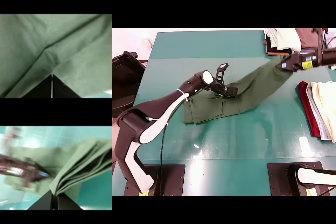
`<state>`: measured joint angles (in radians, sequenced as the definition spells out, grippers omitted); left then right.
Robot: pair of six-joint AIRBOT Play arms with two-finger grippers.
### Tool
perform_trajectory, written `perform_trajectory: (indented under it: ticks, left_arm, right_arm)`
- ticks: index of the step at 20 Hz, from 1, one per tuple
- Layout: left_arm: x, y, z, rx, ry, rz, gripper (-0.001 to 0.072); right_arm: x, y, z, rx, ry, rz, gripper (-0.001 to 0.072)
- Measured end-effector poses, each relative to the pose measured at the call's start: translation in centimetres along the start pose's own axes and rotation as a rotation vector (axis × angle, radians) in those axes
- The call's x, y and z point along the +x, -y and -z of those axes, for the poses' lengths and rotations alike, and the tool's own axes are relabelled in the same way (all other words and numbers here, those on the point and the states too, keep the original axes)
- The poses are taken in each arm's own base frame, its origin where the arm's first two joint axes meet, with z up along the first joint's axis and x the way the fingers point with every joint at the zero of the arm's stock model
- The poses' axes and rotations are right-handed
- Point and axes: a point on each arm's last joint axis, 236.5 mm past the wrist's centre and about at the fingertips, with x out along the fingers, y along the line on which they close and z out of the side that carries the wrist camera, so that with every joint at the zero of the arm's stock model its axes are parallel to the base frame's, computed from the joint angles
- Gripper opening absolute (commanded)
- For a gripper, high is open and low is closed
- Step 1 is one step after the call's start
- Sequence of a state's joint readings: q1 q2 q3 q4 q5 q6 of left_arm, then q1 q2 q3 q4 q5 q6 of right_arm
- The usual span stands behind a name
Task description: Fold the shirts.
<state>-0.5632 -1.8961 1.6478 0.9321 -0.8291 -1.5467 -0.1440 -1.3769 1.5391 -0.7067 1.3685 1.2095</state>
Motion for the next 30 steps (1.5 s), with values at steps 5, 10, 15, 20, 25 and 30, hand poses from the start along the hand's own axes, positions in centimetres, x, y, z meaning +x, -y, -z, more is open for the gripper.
perform_trajectory:
  ticks: [5,10,15,20,25,30]
  left_arm:
    - [0.9,-0.1,-0.2,-0.023,-0.002,0.004,0.0027]
    - [-5.7,-2.2,-5.3,-0.005,0.07,-0.029,0.0027]
    - [-23.1,-6.8,-12.1,0.051,0.291,-0.209,0.0028]
    - [-38.4,-9.0,-13.3,0.057,0.515,-0.381,0.0028]
    - [-41.9,-8.5,-12.7,0.067,0.561,-0.42,0.0028]
    - [-39.7,-6.1,-12.7,0.138,0.533,-0.393,0.0028]
  right_arm:
    - [1.1,-8.4,-0.7,-0.106,-0.001,-0.085,0.0018]
    - [4.2,-15.1,0.0,-0.189,-0.003,-0.174,0.0018]
    - [12.8,-22.8,3.6,-0.235,-0.057,-0.322,0.011]
    - [20.3,-29.2,7.1,-0.297,-0.093,-0.489,0.0235]
    - [20.9,-21.4,7.0,-0.31,-0.177,-0.335,0.0235]
    - [18.2,-5.0,9.5,-0.042,-0.289,-0.06,0.0543]
